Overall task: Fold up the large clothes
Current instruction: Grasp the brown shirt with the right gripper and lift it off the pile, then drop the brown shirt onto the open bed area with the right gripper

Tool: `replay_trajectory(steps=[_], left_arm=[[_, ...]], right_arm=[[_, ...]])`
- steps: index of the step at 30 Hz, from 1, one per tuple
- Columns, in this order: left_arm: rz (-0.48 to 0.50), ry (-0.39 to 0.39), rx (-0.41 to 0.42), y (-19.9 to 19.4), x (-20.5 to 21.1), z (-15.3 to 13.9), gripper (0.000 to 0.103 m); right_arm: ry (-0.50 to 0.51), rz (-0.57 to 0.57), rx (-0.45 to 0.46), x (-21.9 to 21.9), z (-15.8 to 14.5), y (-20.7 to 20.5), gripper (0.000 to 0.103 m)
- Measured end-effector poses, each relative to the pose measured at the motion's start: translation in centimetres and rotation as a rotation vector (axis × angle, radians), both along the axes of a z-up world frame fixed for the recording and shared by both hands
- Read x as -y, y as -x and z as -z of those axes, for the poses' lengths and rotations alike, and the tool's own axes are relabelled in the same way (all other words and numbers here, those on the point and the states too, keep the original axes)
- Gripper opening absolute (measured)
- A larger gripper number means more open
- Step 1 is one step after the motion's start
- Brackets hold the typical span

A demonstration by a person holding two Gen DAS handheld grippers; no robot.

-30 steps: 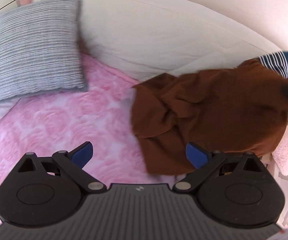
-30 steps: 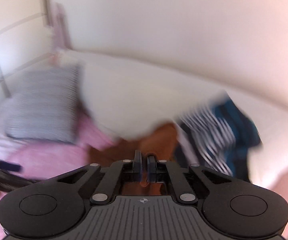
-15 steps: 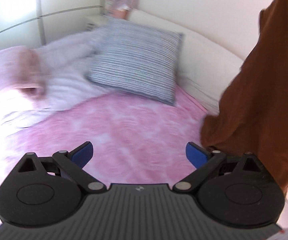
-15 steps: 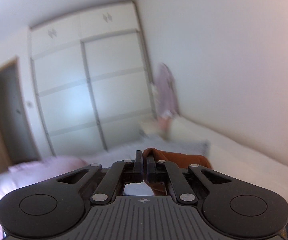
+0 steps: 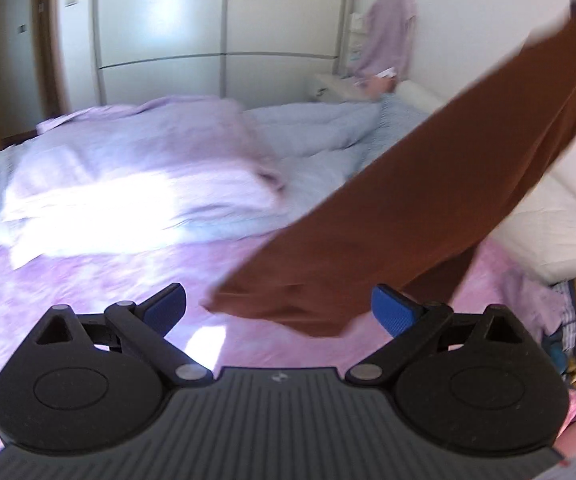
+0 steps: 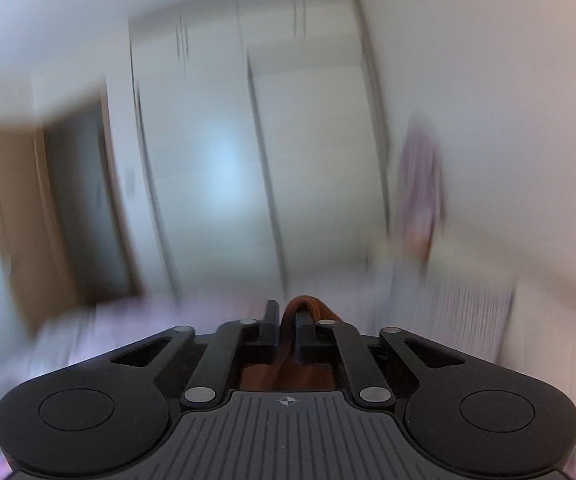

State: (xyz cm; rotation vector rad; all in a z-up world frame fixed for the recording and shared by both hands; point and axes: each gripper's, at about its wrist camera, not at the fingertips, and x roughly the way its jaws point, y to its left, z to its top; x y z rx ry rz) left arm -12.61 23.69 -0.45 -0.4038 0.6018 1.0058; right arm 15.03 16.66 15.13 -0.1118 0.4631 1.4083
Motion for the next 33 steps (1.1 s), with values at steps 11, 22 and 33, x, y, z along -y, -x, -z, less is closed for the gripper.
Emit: replay_trajectory(steps=[11, 22, 33], left_arm=[[-0.094, 0.176, -0.152, 6.7, 3.1, 5.0, 0.098], [-0.176, 0.265, -0.195, 6.3, 5.9, 7.7, 0.098], [-0.287, 0.296, -0.206, 3.5, 8.5, 7.8, 0.098]], right_arm=[[0.595, -0.171, -0.123, 6.4, 21.2, 9.2, 0.01], [0.629, -0.355, -0.045, 6.8, 23.1, 10.1, 0.01], [0.663, -0.508, -0.01, 6.2, 24.5, 7.9, 0.01]])
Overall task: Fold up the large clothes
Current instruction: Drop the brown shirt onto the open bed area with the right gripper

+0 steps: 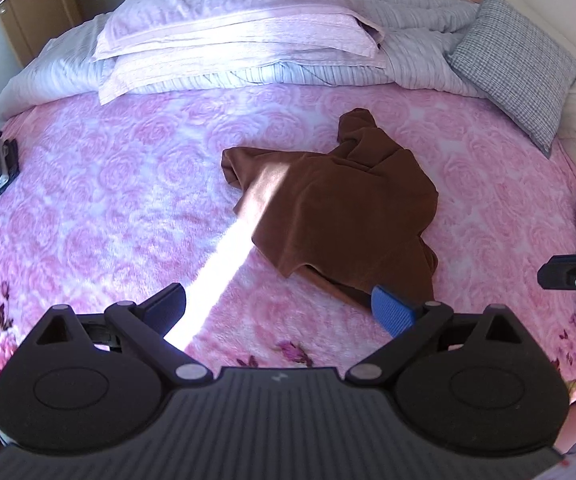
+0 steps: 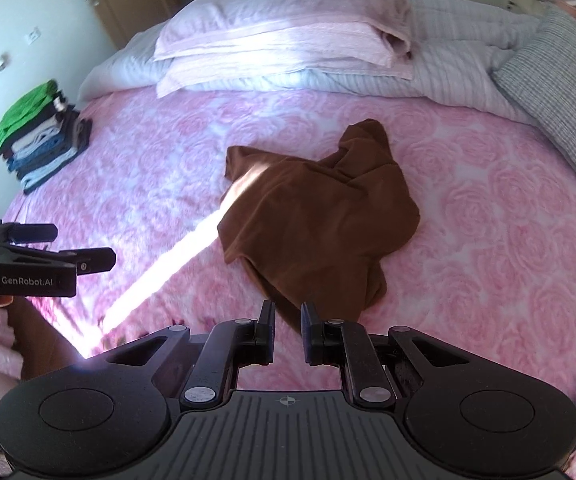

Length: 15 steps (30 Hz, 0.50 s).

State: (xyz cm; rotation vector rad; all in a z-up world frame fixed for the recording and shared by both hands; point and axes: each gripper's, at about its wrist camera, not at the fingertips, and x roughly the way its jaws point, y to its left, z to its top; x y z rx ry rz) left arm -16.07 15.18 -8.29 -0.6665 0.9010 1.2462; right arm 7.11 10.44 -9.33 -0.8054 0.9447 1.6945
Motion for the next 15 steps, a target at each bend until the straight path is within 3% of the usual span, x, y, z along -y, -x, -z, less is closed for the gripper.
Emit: replay_trajectory(steps=[9, 15], left_arm=[[-0.042, 0.0, -0.002, -1.3, 1.4, -0.3, 0.098], [-0.045, 0.012, 0.007, 0.0, 1.1, 0.2, 0.098]], right_arm=[[0.016, -0.08, 0.012, -0.2, 1.3, -0.1, 0.01], [0.005, -0.111, 0.026, -0.3, 1.7, 1.8, 0.01]])
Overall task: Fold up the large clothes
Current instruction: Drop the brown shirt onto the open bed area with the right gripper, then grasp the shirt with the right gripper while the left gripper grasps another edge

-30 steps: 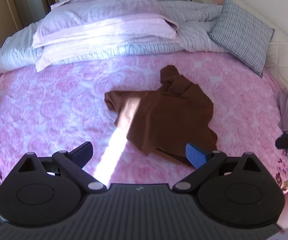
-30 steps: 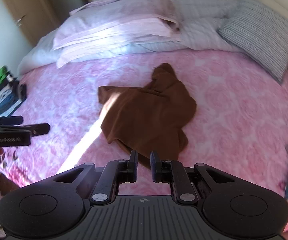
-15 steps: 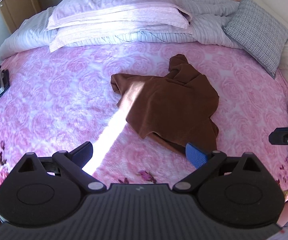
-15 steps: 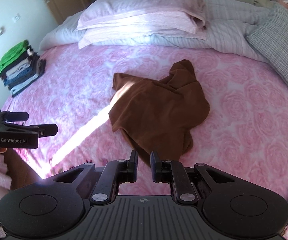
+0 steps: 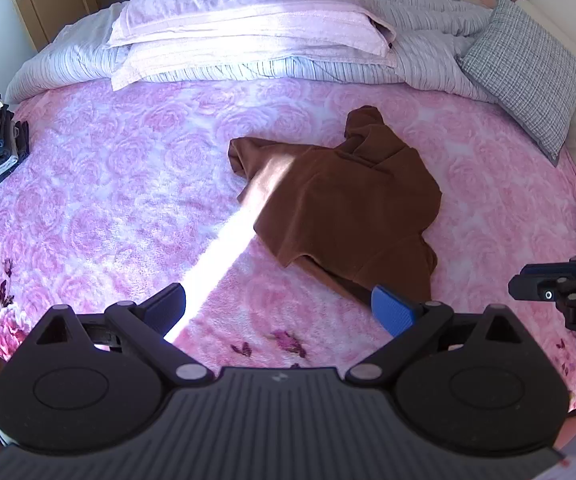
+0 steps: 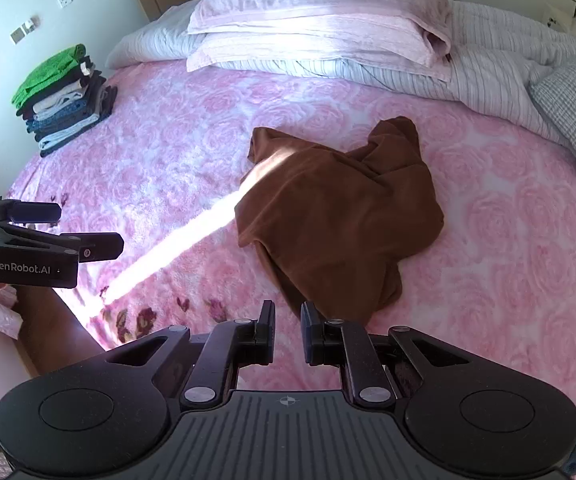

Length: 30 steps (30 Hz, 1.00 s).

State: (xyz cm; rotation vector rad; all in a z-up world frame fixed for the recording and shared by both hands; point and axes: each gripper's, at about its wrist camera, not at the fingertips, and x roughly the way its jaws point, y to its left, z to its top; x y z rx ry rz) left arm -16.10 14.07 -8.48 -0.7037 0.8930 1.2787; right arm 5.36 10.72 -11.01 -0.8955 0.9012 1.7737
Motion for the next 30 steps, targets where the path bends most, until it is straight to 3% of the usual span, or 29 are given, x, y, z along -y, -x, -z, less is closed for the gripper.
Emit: replay_trajectory(steps=[7, 18, 19, 21, 22, 25, 30], left_arm=[[0.076, 0.026, 0.009, 2.5, -2.2, 0.8, 0.098], [0.268, 0.043, 0.017, 5.8, -6.9, 3.0, 0.098], [0.28, 0.05, 0.016, 6.2, -7.2, 3.7, 0.098], [0.302, 0.06, 0.007, 6.9, -7.9, 5.2, 0.097], [0.311, 0.068, -0.002, 7.2, -8.1, 5.9, 0.097], [0.334, 0.084, -0.017, 7.9, -8.7, 8.3, 0.097], [0.353, 0.1, -0.046, 8.6, -10.3, 12.3, 0.096]], right_arm=[[0.021, 0.086, 0.011, -0.4, 0.7, 2.2, 0.01], [0.013, 0.317, 0.05, -1.1, 2.2, 5.0, 0.011], [0.012, 0.34, 0.064, -1.2, 2.7, 5.2, 0.014], [-0.007, 0.371, 0.076, -0.9, 3.8, 5.6, 0.043], [-0.016, 0.383, 0.087, -0.7, 4.5, 5.8, 0.049], [-0.046, 0.379, 0.147, -0.2, 6.5, 6.6, 0.052], [-0.134, 0.281, 0.304, -0.3, 11.2, 8.8, 0.051]])
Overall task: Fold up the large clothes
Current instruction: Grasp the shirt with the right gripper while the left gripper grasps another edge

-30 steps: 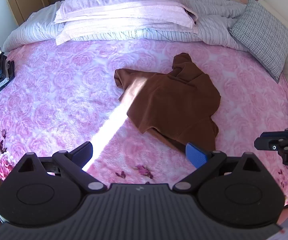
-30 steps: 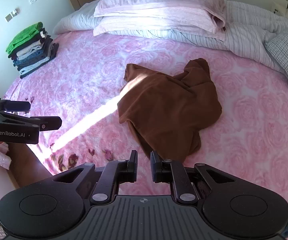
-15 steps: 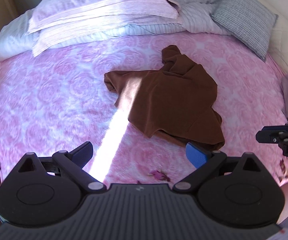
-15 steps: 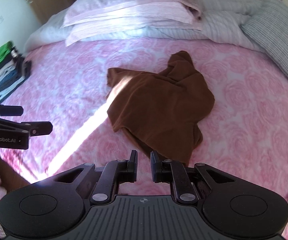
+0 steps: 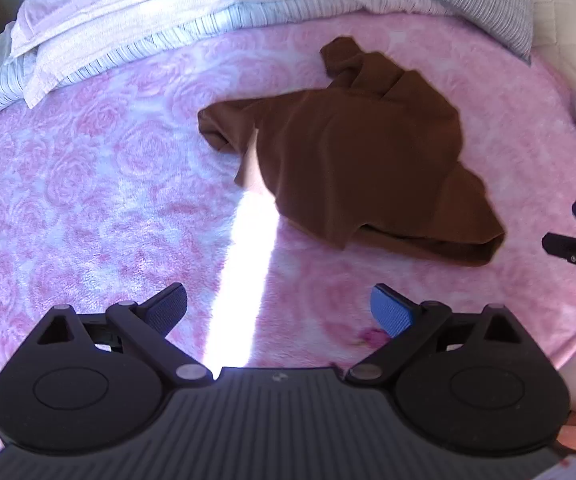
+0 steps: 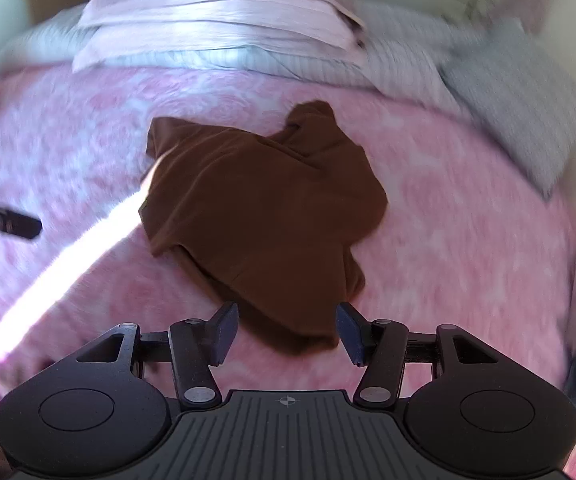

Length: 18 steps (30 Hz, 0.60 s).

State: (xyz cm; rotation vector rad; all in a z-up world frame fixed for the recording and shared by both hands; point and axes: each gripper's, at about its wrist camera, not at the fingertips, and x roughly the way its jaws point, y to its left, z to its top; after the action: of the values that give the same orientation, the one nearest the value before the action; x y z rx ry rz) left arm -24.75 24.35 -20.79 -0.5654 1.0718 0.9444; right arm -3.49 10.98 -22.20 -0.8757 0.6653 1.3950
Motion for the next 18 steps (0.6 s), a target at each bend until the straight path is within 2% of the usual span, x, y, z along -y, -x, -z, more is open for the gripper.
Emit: replay_trajectory(steps=[2, 11, 13, 14, 16, 18], left_arm=[[0.006, -0.01, -0.011, 0.1, -0.7, 1.7, 0.094], [0.016, -0.058, -0.058, 0.5, -4.7, 9.2, 0.089], [0.026, -0.076, -0.071, 0.5, -5.3, 10.4, 0.087], [0.034, -0.086, -0.079, 0.5, -5.6, 10.9, 0.085], [0.06, -0.112, -0.102, 0.3, -6.4, 11.5, 0.08], [0.095, -0.154, -0.123, 0.1, -7.2, 11.7, 0.079]], right_arm=[[-0.009, -0.059, 0.073, -0.6, 2.5, 0.7, 0.051], [0.026, -0.274, 0.285, -3.9, 14.6, 1.6, 0.049], [0.033, -0.298, 0.318, -4.4, 16.4, 1.5, 0.031], [0.036, -0.308, 0.325, -4.6, 17.0, 1.3, 0.0], [-0.02, -0.278, 0.293, -4.5, 16.3, 0.2, 0.0], [-0.087, -0.178, 0.246, -4.6, 14.1, -2.1, 0.0]])
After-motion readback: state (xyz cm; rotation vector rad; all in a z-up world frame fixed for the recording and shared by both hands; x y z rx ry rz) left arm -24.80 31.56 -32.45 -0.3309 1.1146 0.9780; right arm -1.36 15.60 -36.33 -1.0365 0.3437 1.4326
